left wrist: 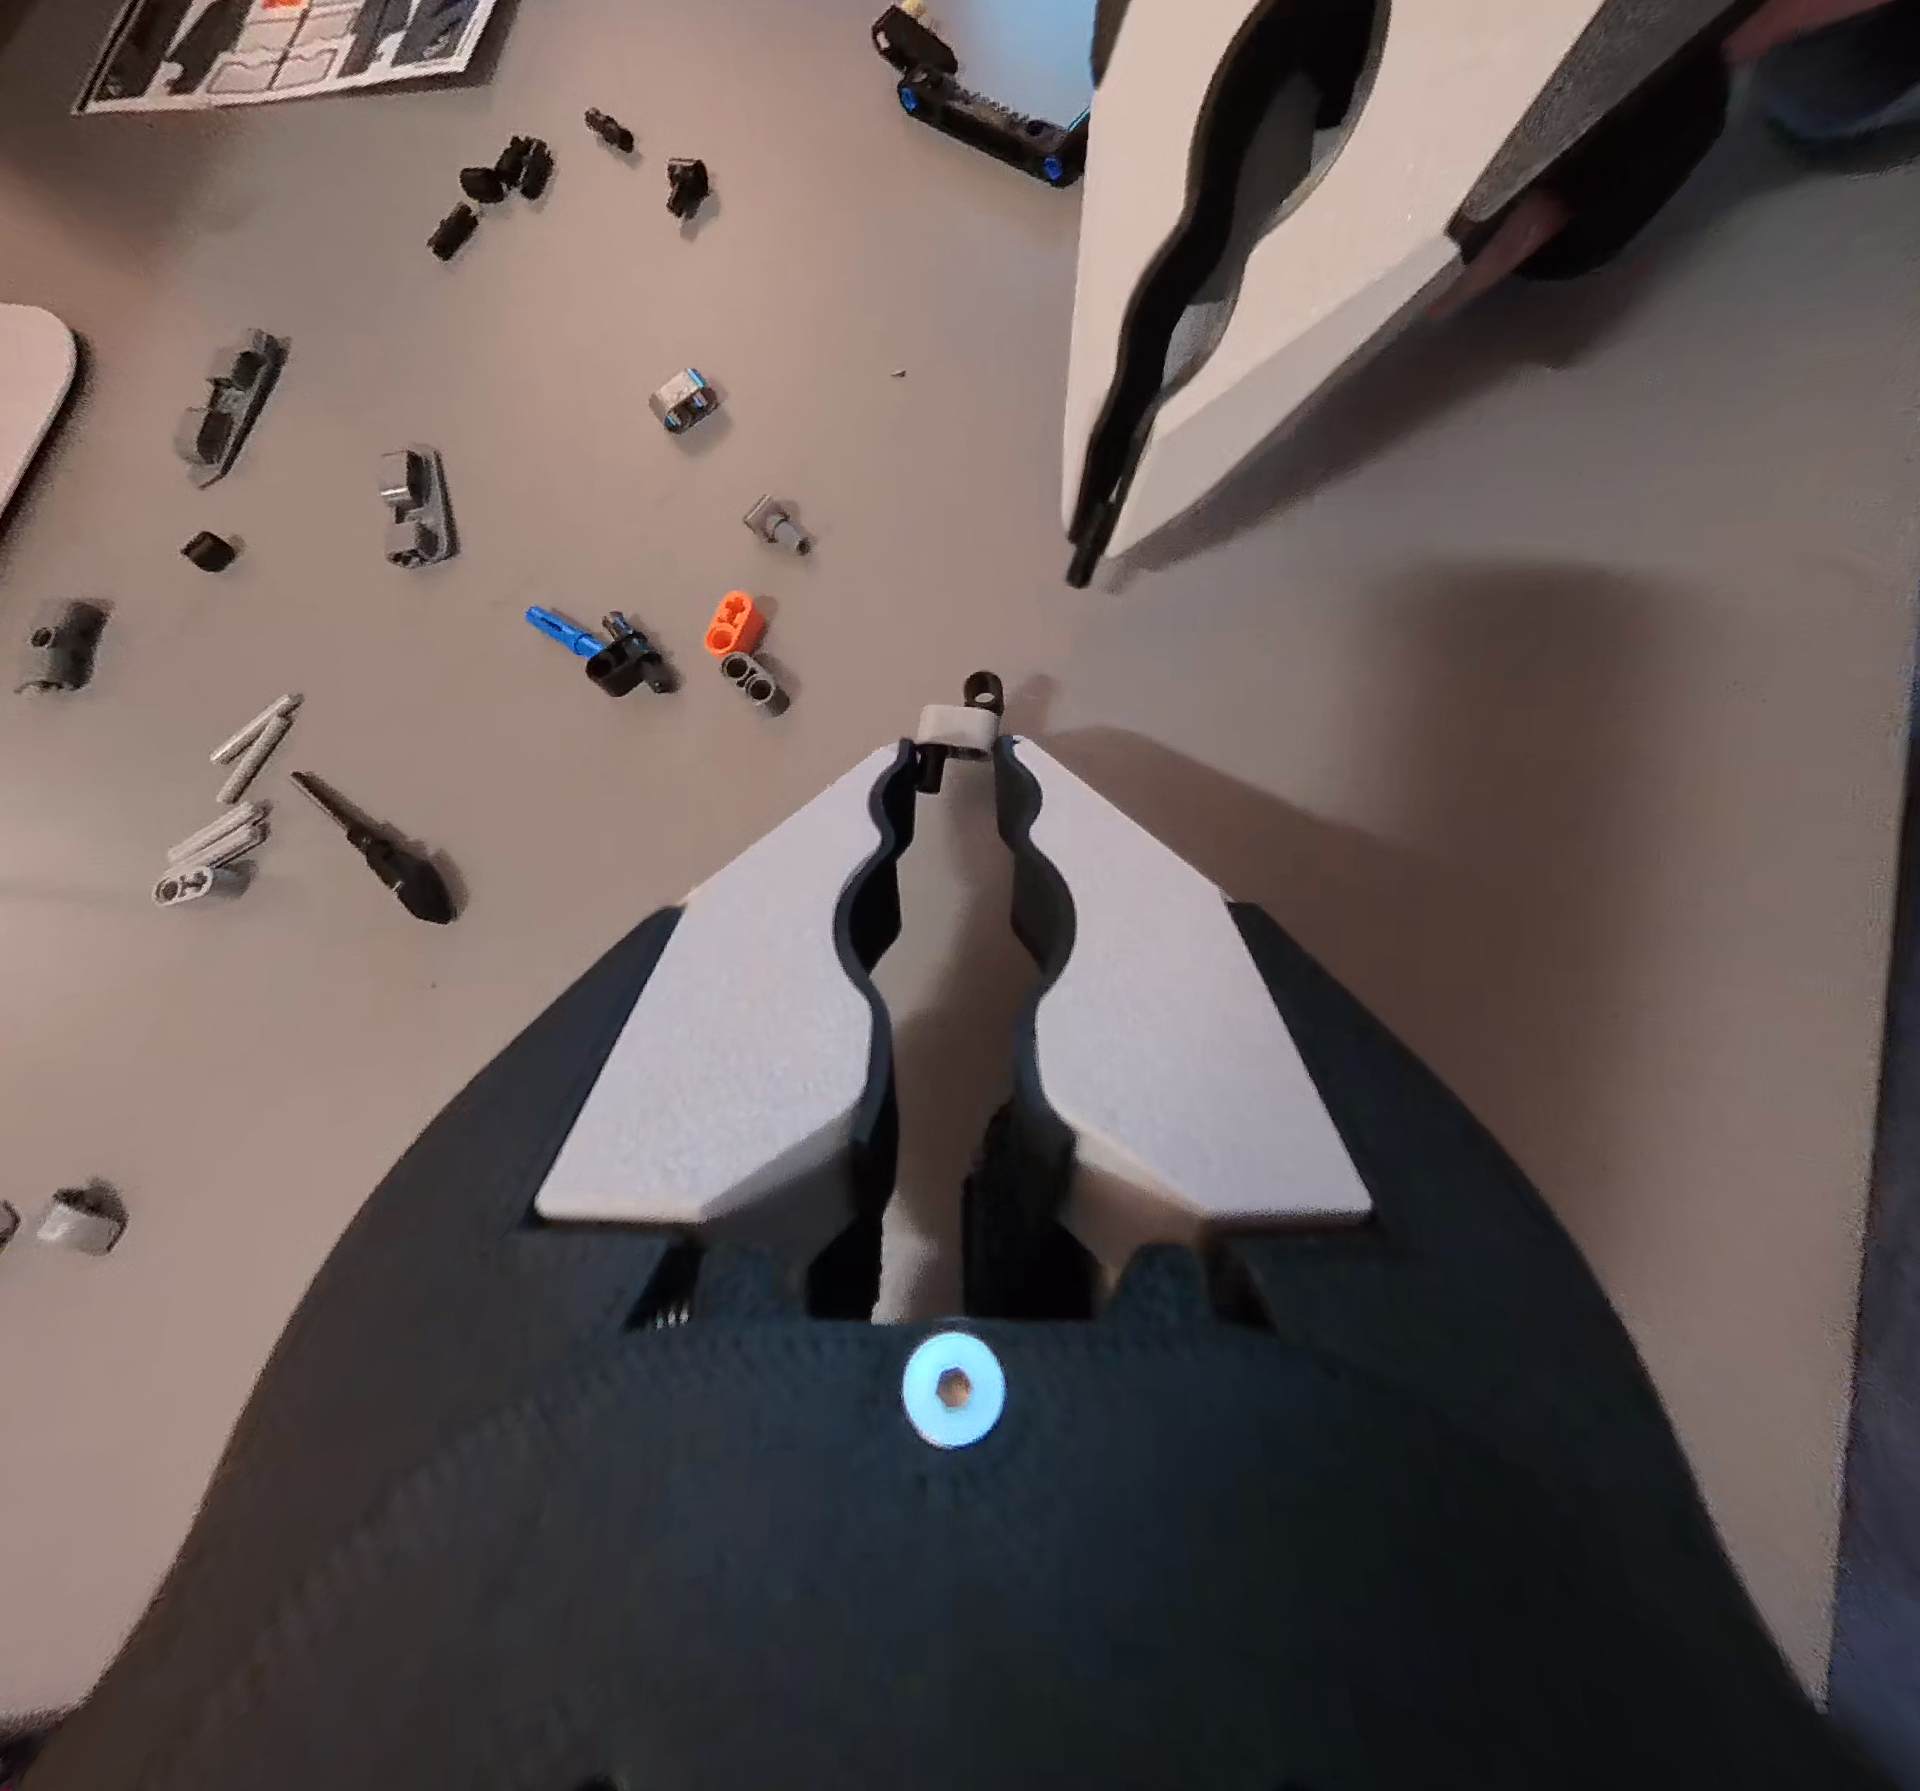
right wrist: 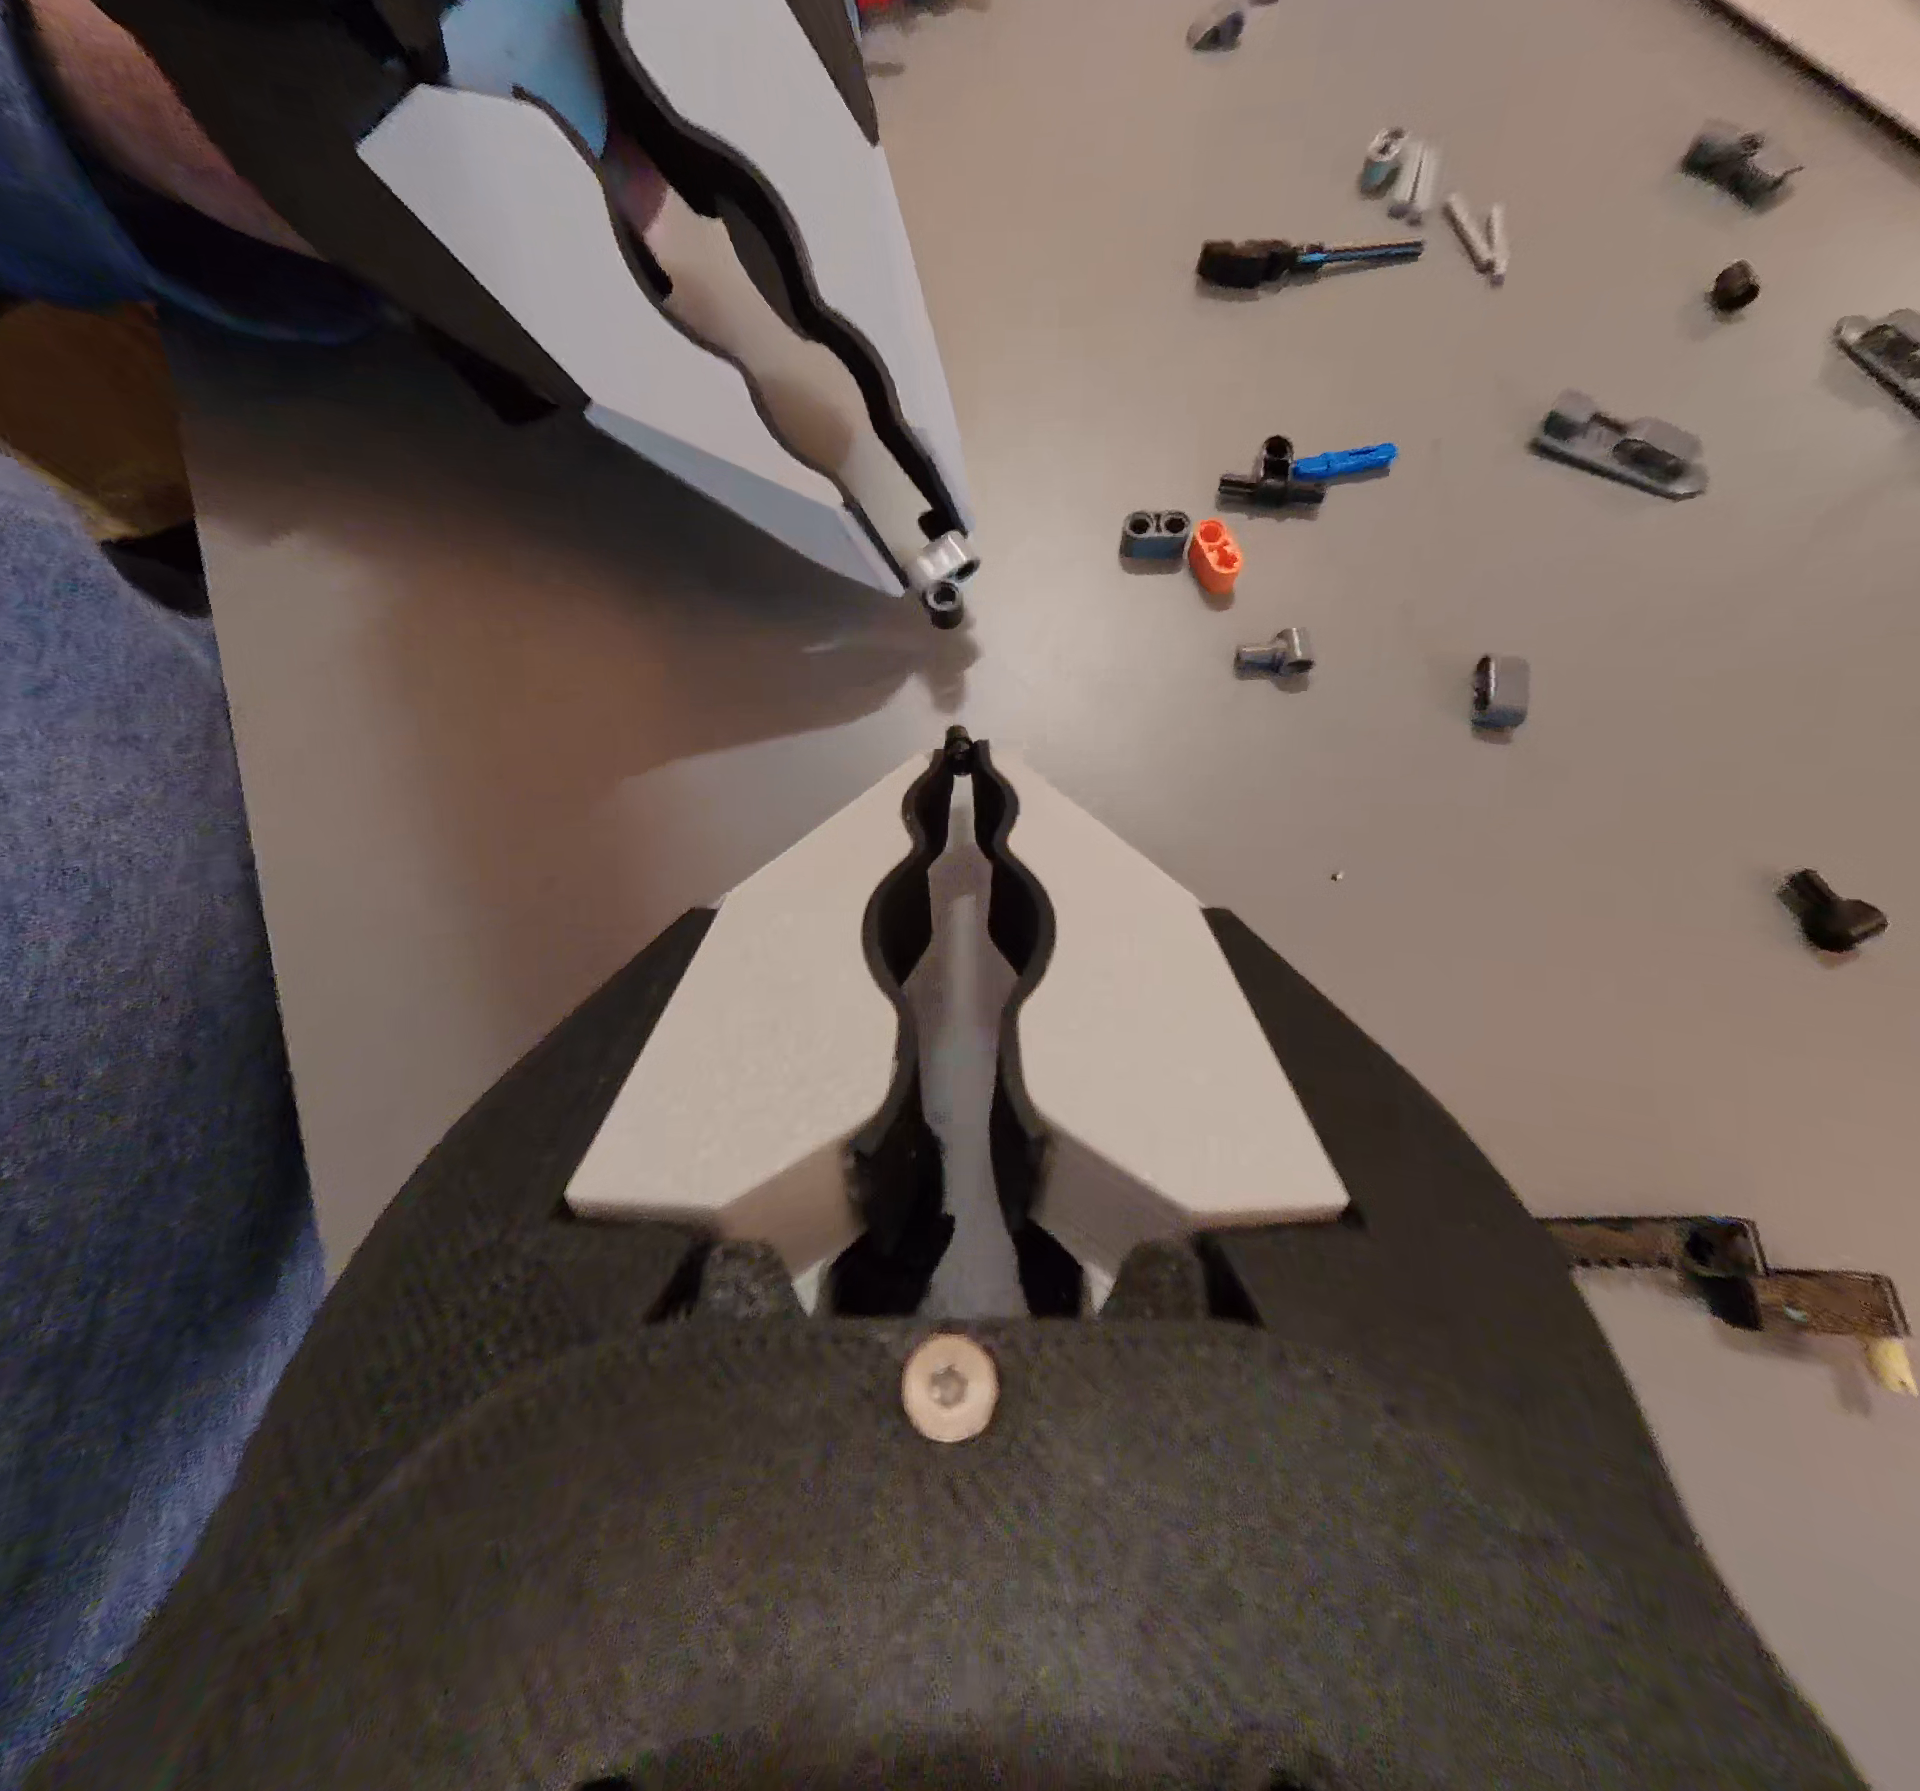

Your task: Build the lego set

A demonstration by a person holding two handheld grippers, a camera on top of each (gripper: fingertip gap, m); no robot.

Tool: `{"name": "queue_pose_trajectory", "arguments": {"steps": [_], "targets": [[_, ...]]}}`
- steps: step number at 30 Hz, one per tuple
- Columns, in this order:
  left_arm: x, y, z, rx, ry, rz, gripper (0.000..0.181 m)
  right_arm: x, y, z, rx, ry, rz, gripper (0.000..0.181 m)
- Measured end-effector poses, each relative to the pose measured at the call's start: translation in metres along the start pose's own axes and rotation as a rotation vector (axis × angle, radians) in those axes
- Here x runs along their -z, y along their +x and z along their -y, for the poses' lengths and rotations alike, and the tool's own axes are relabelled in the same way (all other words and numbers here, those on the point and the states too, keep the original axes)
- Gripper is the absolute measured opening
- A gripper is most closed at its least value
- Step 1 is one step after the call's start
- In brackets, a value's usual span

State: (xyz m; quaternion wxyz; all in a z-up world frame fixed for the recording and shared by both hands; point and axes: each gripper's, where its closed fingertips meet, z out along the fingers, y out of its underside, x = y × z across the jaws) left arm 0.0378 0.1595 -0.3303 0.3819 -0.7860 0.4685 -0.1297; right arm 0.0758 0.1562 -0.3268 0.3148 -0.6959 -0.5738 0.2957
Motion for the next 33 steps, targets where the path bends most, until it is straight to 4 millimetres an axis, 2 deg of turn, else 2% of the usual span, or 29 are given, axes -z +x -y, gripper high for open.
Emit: {"name": "queue_pose_trajectory", "arguments": {"steps": [7,13,15,17,21,27,29,33], "targets": [[0.003,-0.005,0.002,-0.003,0.022,0.003,0.013,-0.009,0.002,-0.01,-0.047,-0.068,0.028,0.004],[0.002,-0.005,0.003,-0.016,0.023,0.006,0.013,-0.009,0.006,-0.012,-0.039,-0.101,0.023,0.02],[0.003,-0.005,0.006,-0.022,0.037,0.015,0.013,-0.004,0.011,-0.005,-0.035,-0.067,-0.001,0.022],[0.005,-0.007,0.011,-0.047,0.055,0.041,0.013,0.003,0.008,0.011,-0.081,0.011,0.038,0.019],[0.014,-0.009,0.03,-0.173,0.124,0.131,0.013,0.008,0.0,0.038,-0.252,0.132,0.195,0.017],[0.034,-0.006,0.058,-0.334,0.242,0.225,0.013,0.016,-0.008,0.062,-0.432,0.272,0.42,0.018],[0.037,-0.005,0.061,-0.372,0.25,0.243,0.013,0.021,-0.013,0.069,-0.442,0.305,0.485,0.011],[0.04,-0.005,0.064,-0.373,0.272,0.242,0.013,0.024,-0.01,0.07,-0.374,0.299,0.46,0.005]]}}
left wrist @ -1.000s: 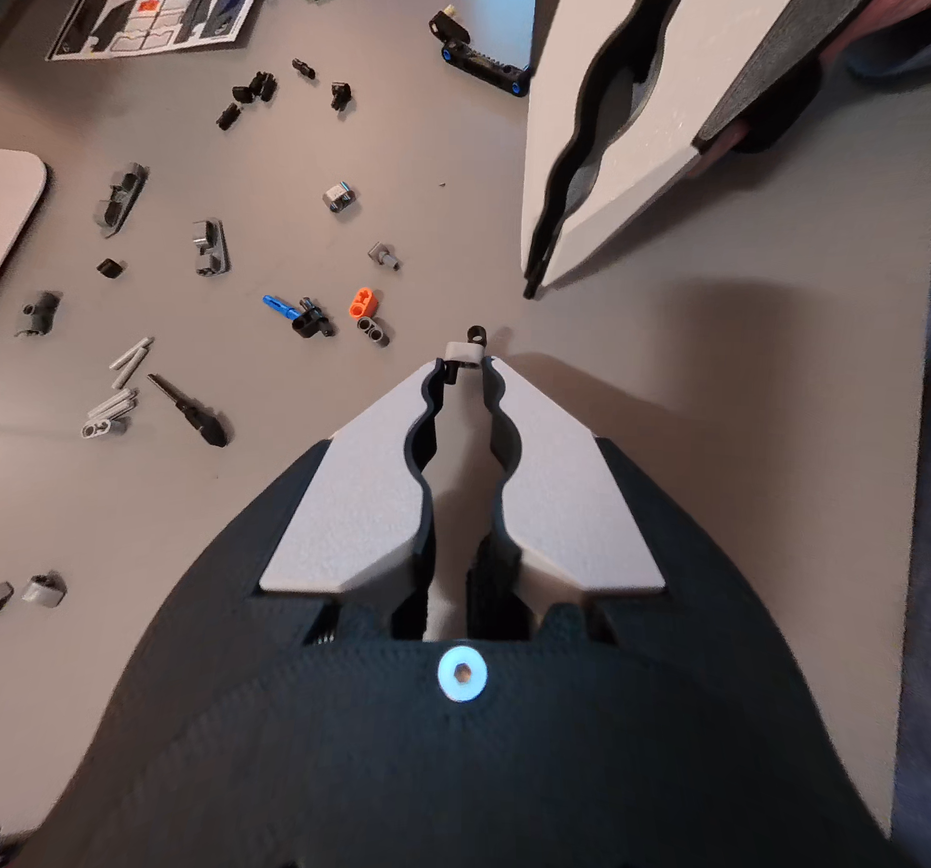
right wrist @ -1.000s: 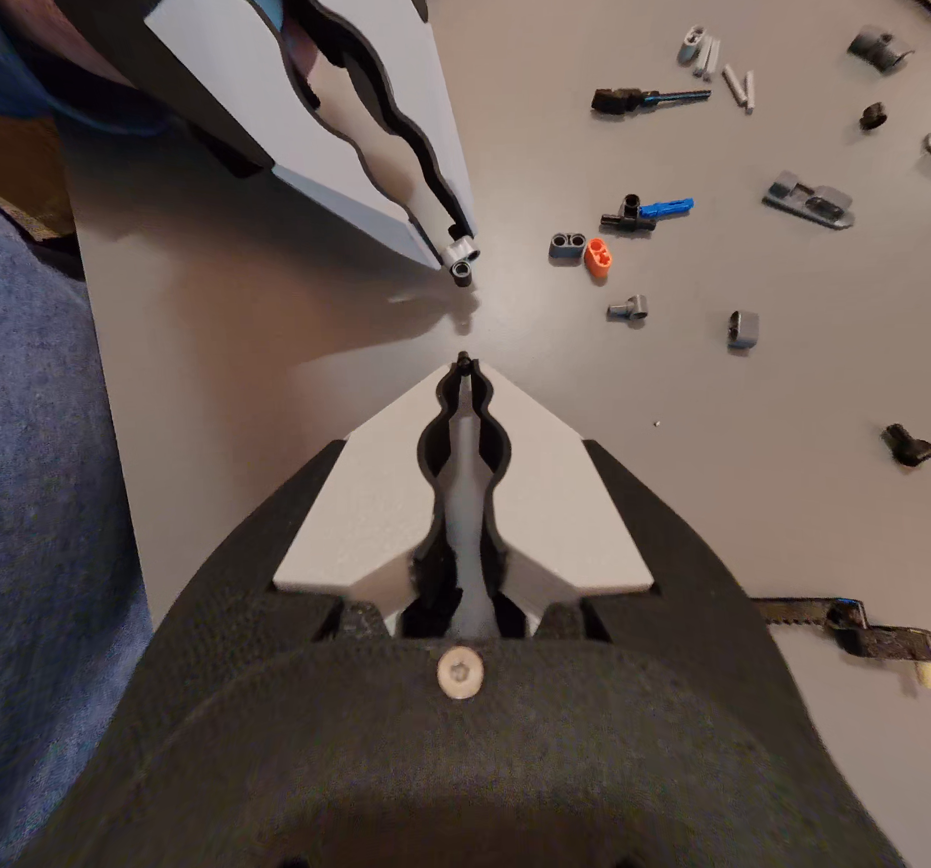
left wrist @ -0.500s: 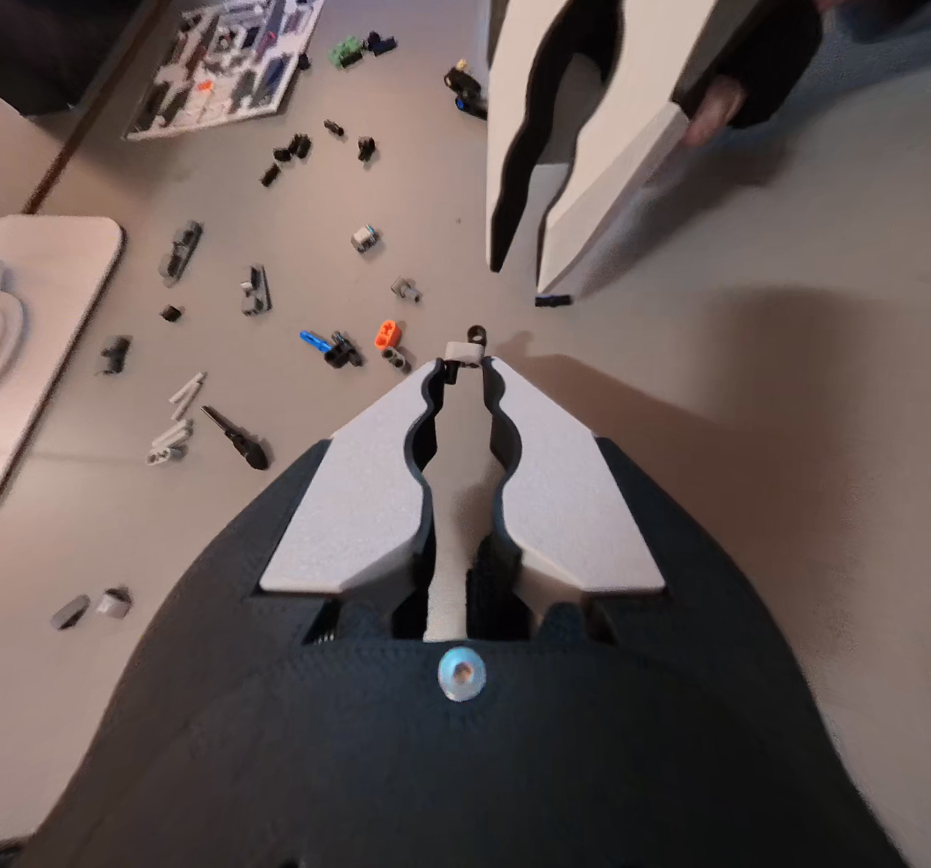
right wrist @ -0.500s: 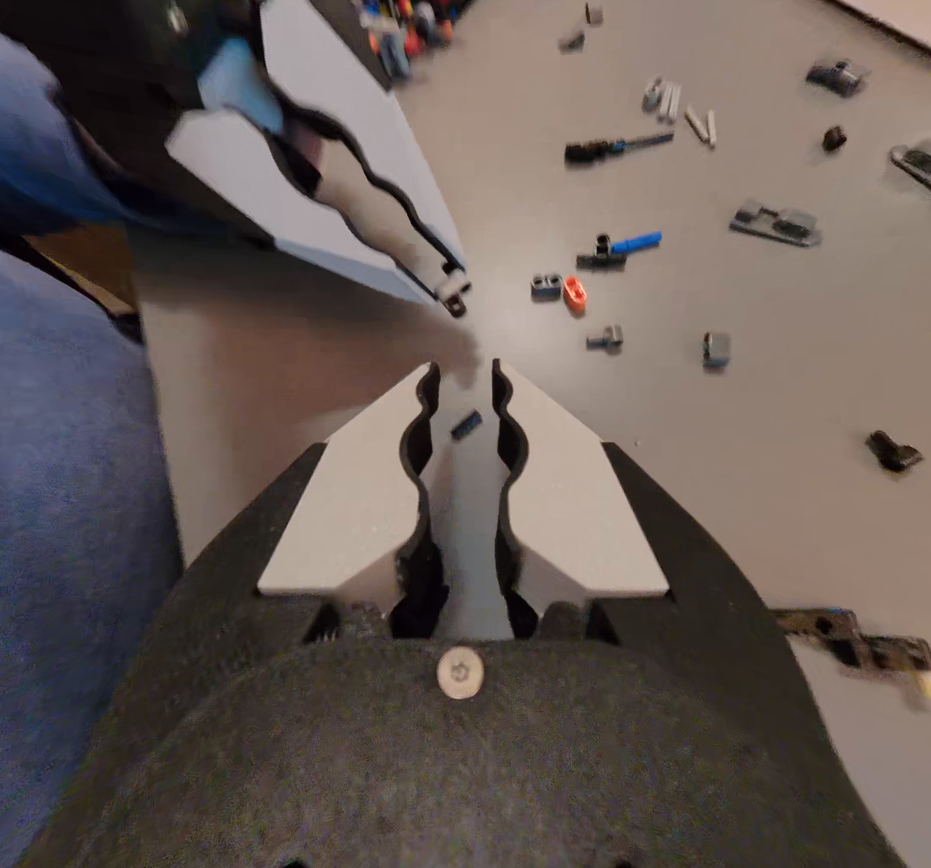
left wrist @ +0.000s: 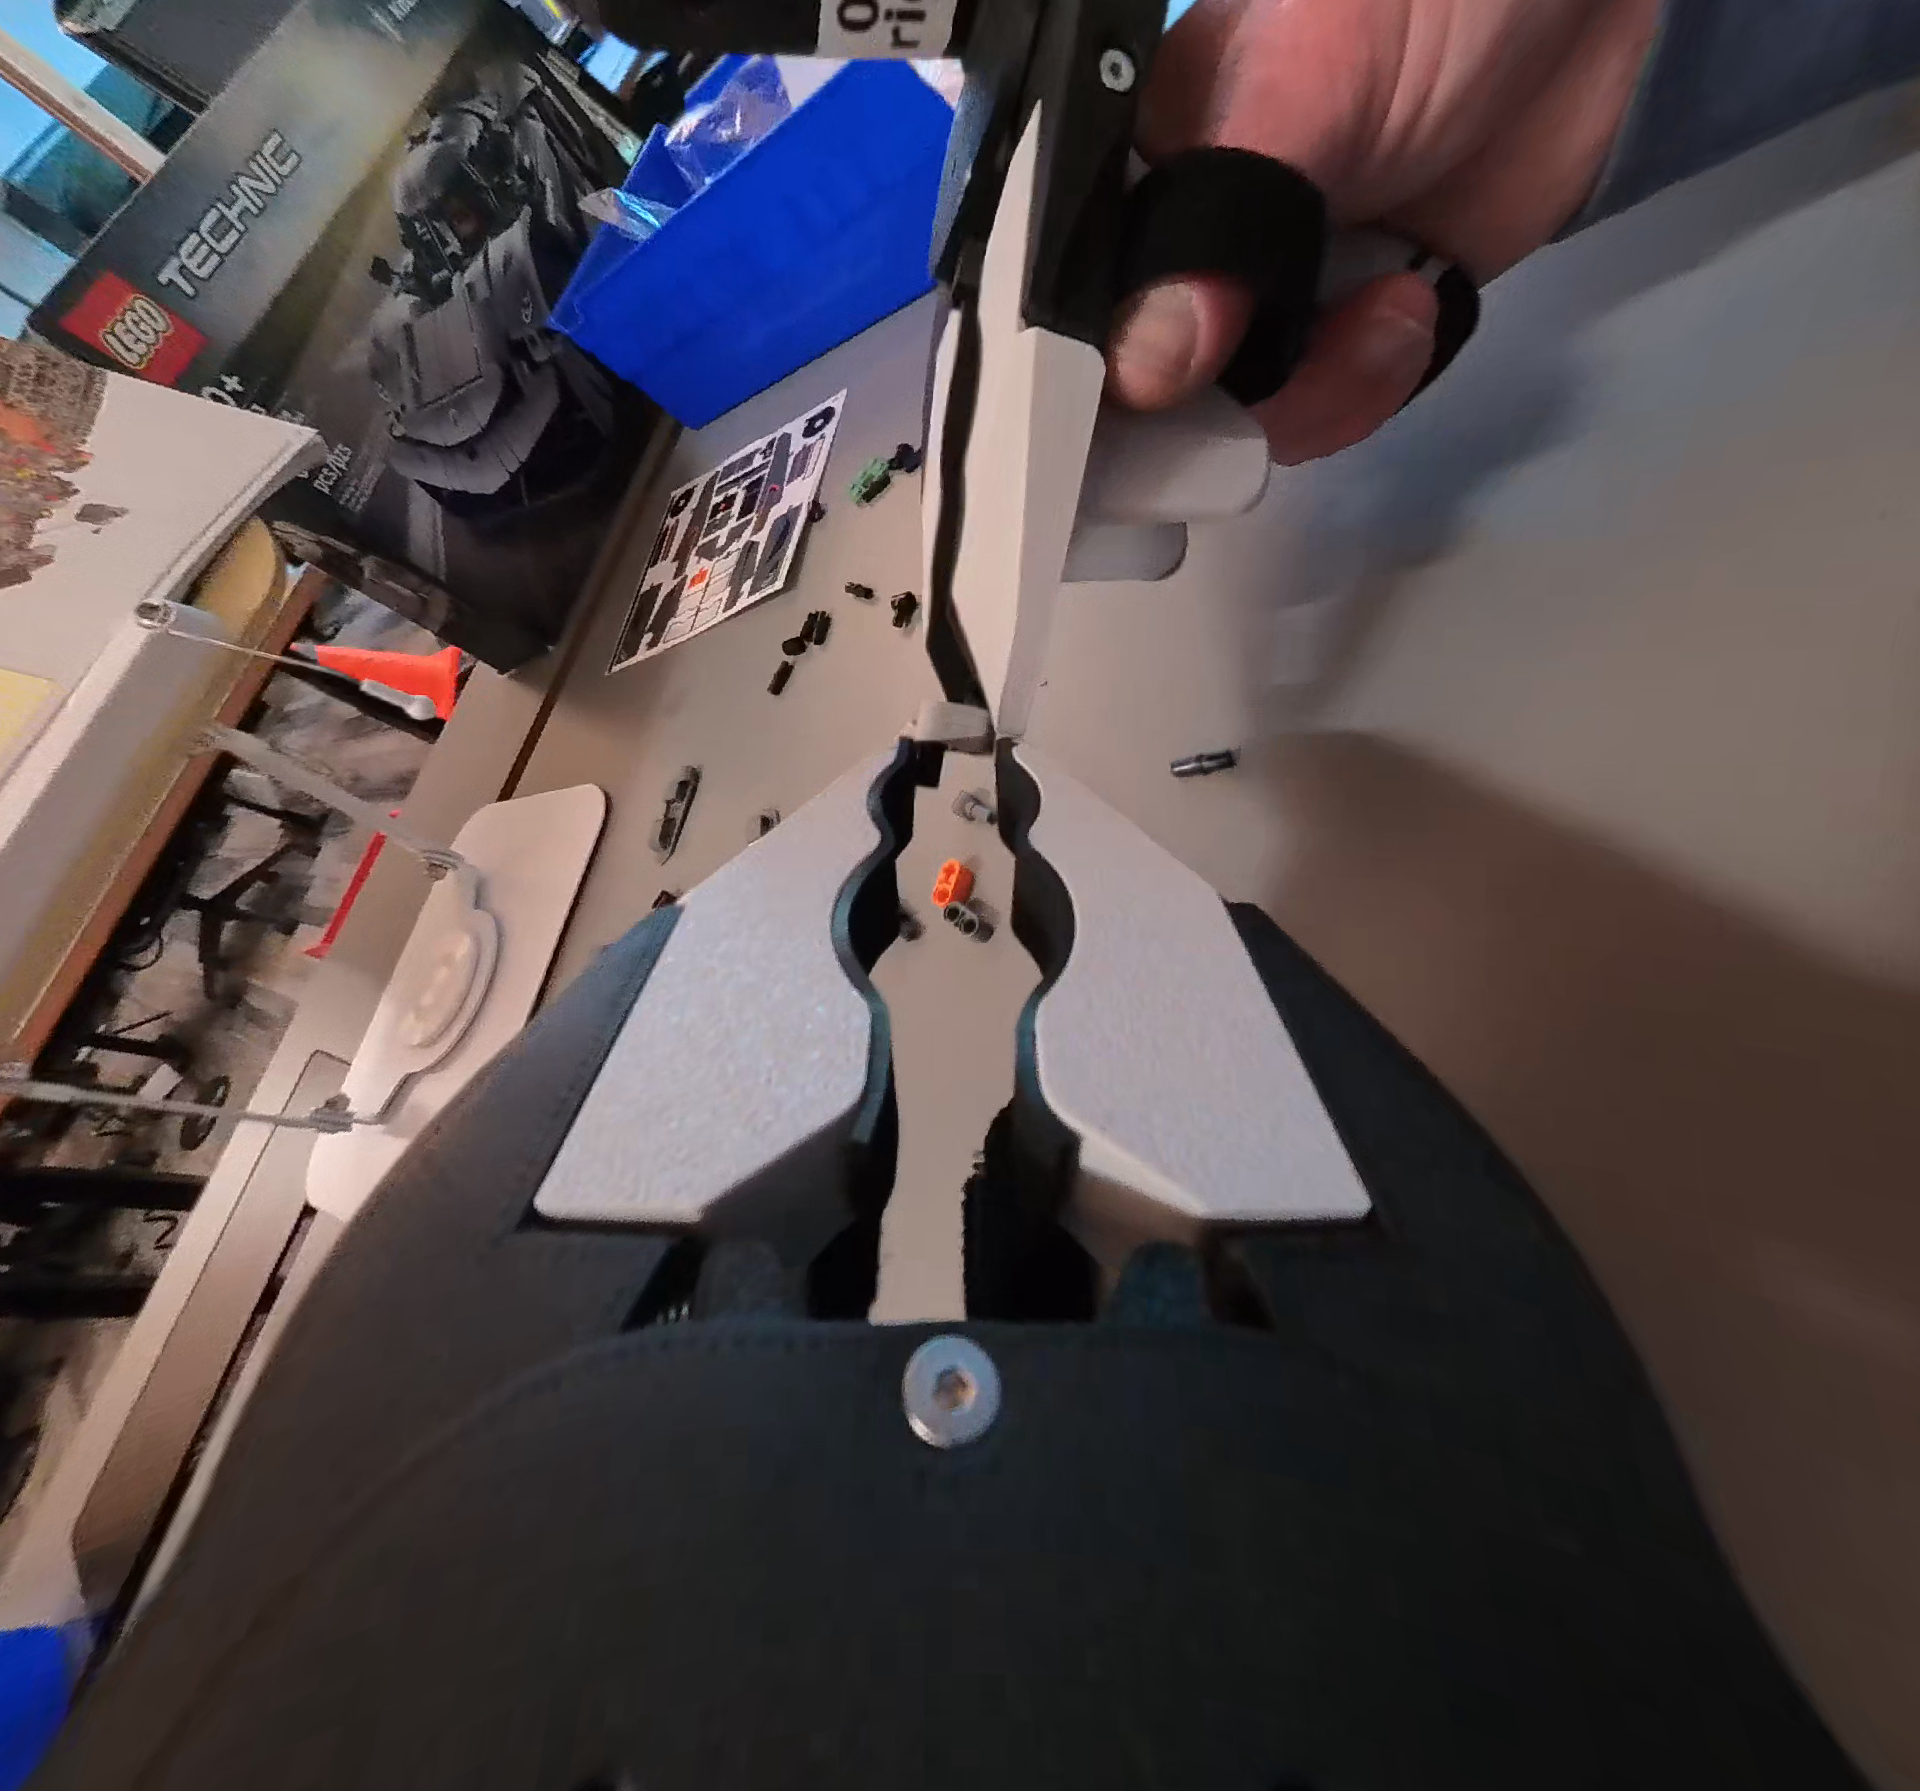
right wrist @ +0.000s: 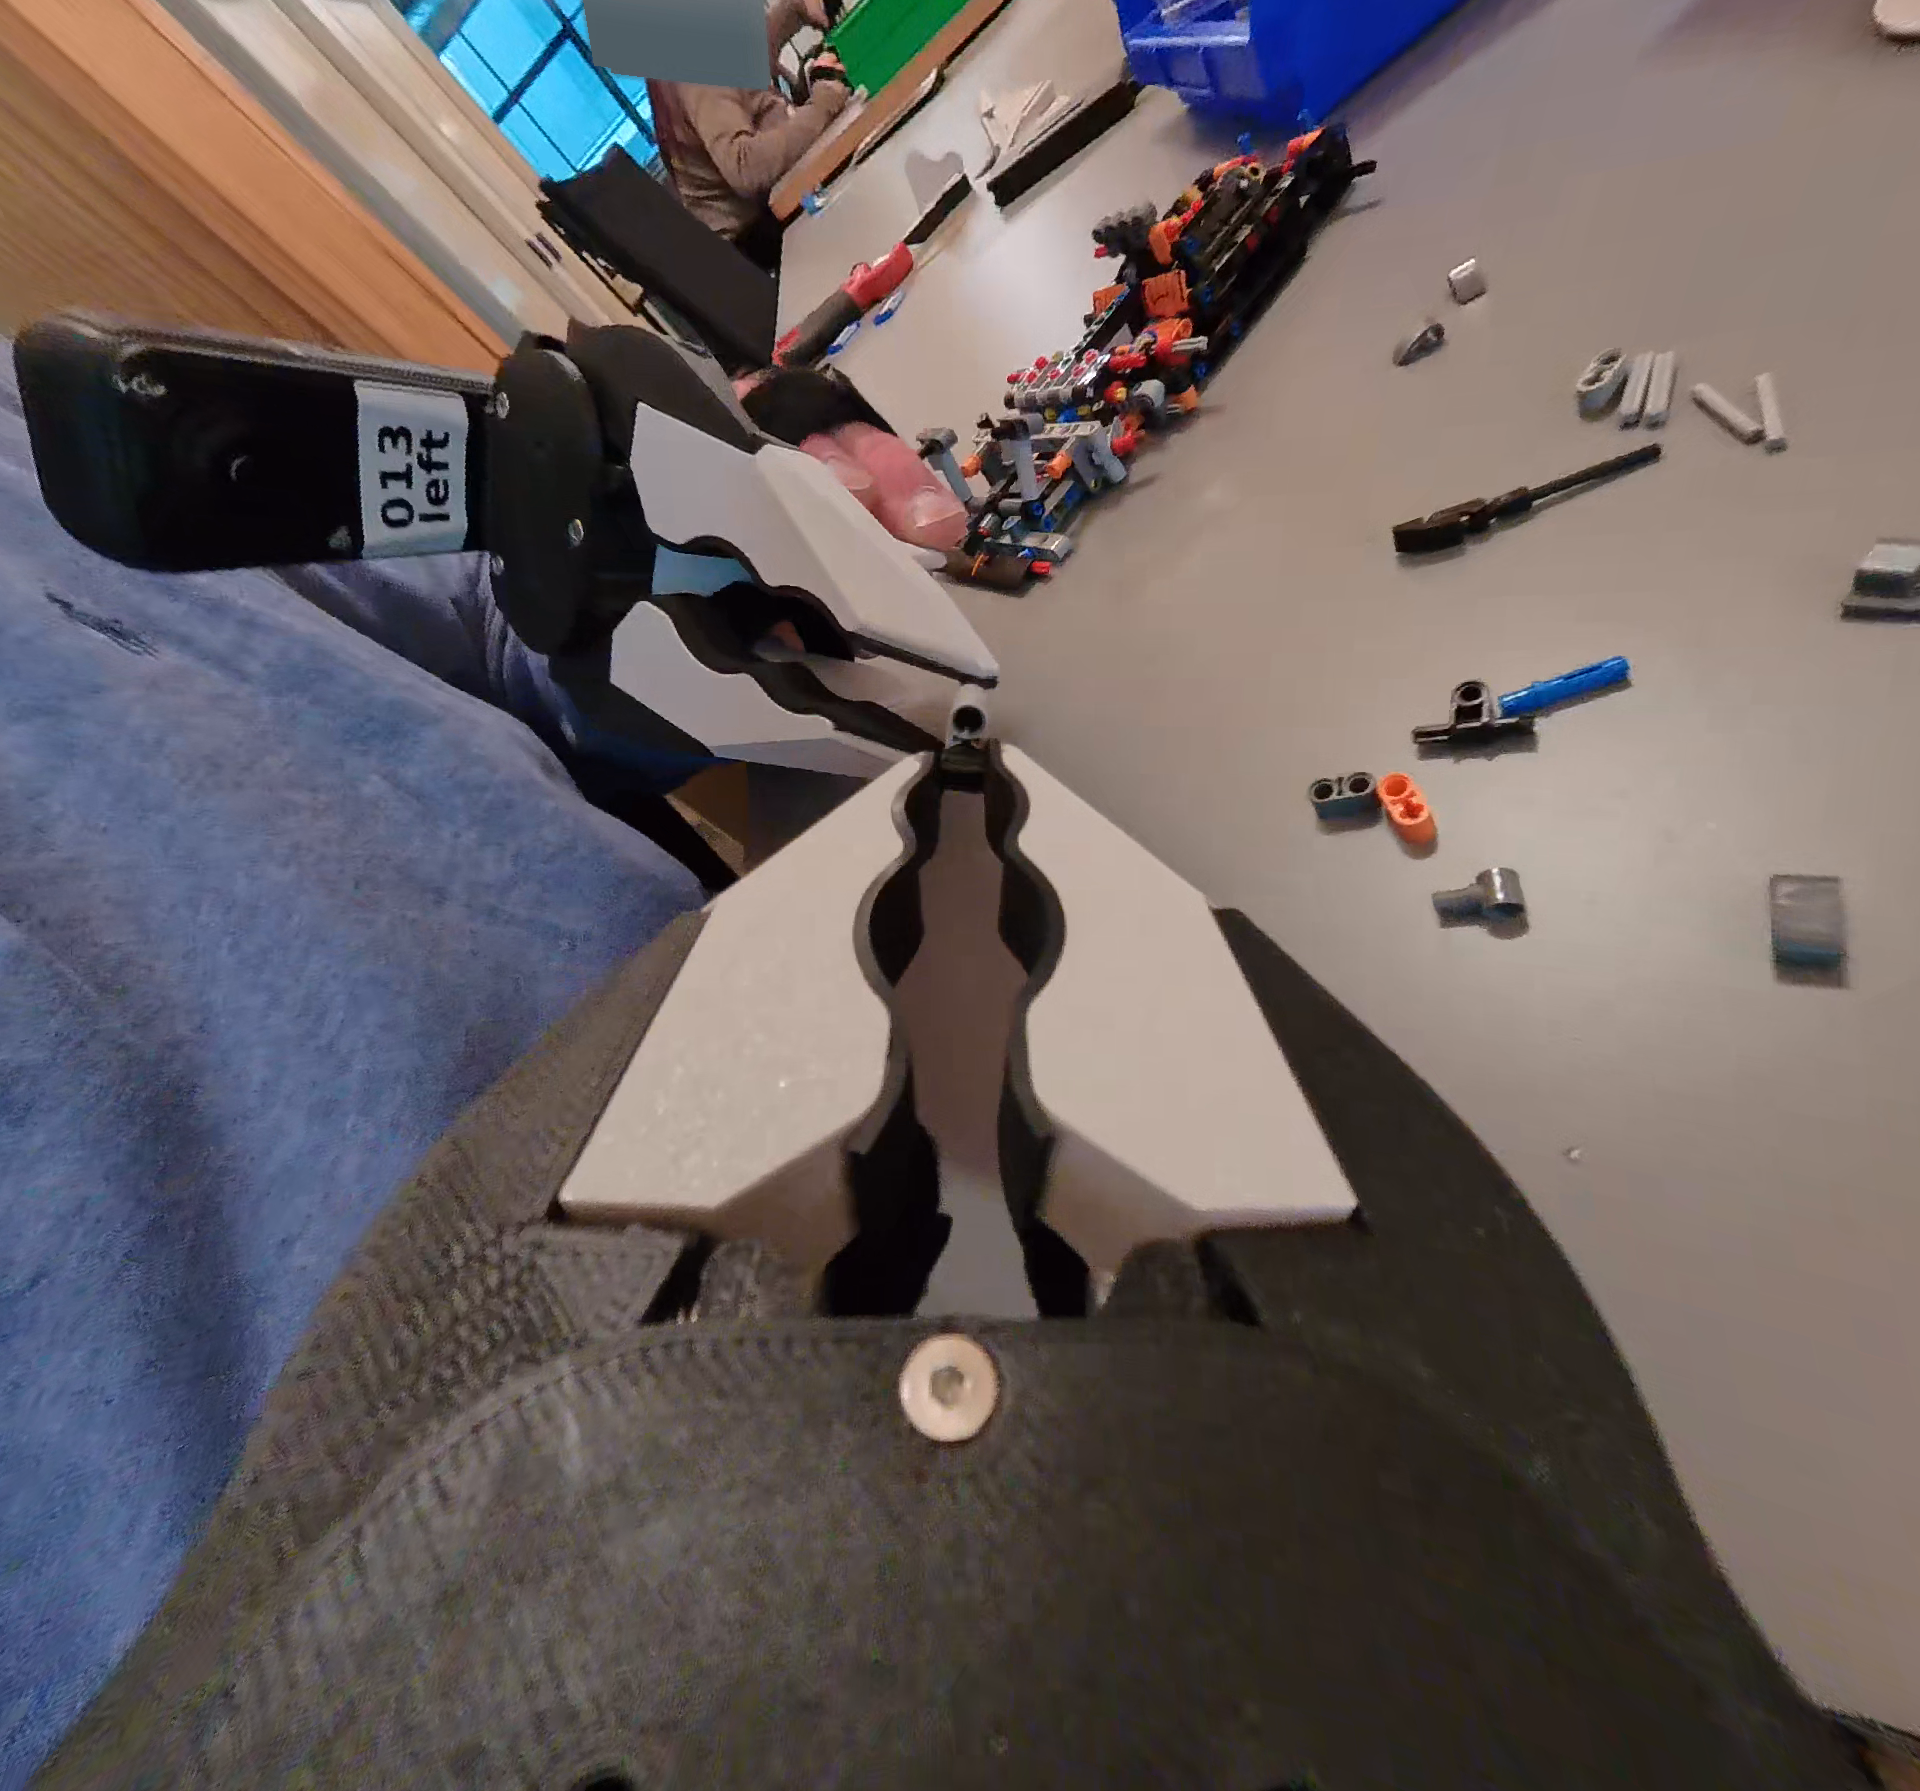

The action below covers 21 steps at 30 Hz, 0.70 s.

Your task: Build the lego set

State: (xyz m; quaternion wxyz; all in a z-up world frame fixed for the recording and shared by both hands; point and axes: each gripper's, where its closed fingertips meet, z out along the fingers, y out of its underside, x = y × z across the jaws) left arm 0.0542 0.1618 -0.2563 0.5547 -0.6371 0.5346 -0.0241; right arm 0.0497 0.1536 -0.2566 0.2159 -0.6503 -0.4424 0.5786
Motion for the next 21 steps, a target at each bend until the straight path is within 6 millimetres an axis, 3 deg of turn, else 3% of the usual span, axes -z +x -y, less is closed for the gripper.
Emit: {"name": "queue_pose_trajectory", "arguments": {"steps": [4,9,21], "targets": [[0.009,-0.006,0.007,0.13,0.049,-0.09,0.019,0.002,-0.005,0.0,0.154,-0.073,-0.022,0.005],[0.011,0.001,0.008,0.367,0.058,-0.317,0.021,0.002,-0.008,0.004,0.341,-0.17,-0.043,0.005],[0.009,0.008,0.009,0.461,0.053,-0.407,0.007,-0.005,-0.008,-0.004,0.51,-0.353,-0.041,0.005]]}}
